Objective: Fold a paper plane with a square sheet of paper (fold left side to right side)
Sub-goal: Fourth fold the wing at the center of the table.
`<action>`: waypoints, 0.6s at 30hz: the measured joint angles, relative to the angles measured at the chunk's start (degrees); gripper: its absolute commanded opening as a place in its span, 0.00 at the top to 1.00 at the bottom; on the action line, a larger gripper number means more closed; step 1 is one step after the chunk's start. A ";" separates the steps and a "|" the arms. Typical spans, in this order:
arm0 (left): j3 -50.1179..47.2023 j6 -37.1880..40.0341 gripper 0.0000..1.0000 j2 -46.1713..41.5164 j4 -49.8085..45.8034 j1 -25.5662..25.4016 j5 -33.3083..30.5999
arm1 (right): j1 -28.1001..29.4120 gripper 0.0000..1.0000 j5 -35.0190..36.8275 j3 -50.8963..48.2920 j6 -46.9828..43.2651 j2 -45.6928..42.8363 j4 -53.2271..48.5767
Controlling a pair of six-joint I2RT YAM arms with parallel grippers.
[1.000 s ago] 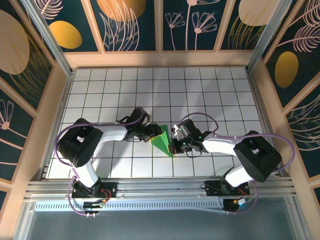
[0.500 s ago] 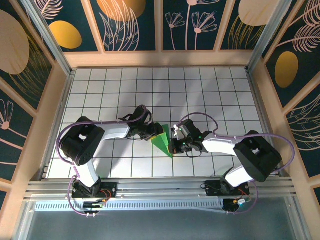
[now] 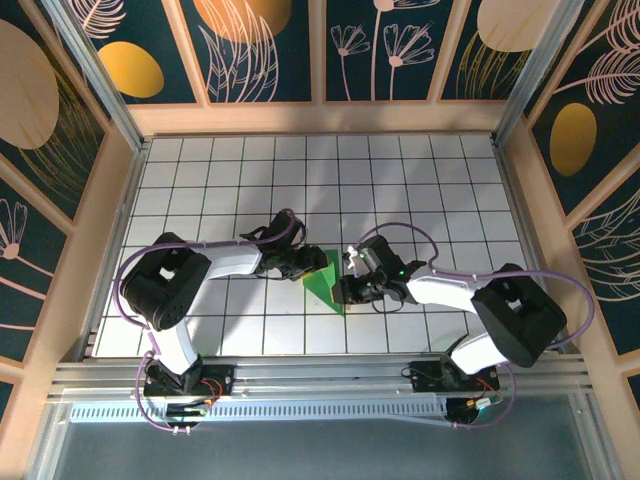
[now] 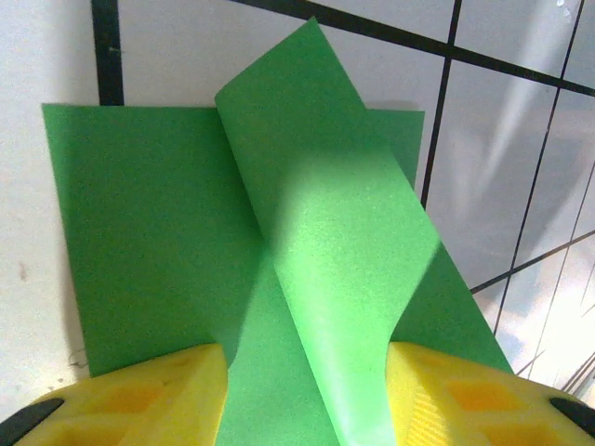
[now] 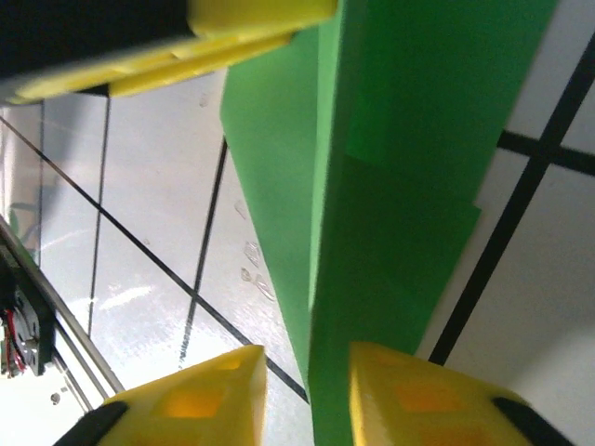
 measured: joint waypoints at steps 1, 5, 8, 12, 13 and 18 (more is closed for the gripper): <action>0.04 0.00 0.50 0.02 -0.07 0.00 -0.02 | -0.33 0.63 -0.02 0.07 0.00 -0.52 -0.04; 0.15 0.13 0.50 0.04 -0.24 0.00 -0.02 | -2.45 0.57 -1.14 0.26 0.13 -2.62 0.09; 0.15 0.17 0.51 0.04 -0.24 0.00 -0.02 | -4.85 0.57 -3.06 0.24 0.72 -3.91 1.05; 0.15 0.17 0.51 0.04 -0.24 0.00 -0.02 | -7.54 0.57 -5.14 0.24 1.22 -3.96 3.34; 0.15 0.17 0.51 0.04 -0.26 -0.04 -0.04 | -7.87 0.58 -5.66 0.24 1.33 -3.69 3.98; 0.15 0.17 0.50 0.04 -0.26 -0.04 -0.07 | -8.07 0.62 -7.52 0.26 2.32 0.48 6.99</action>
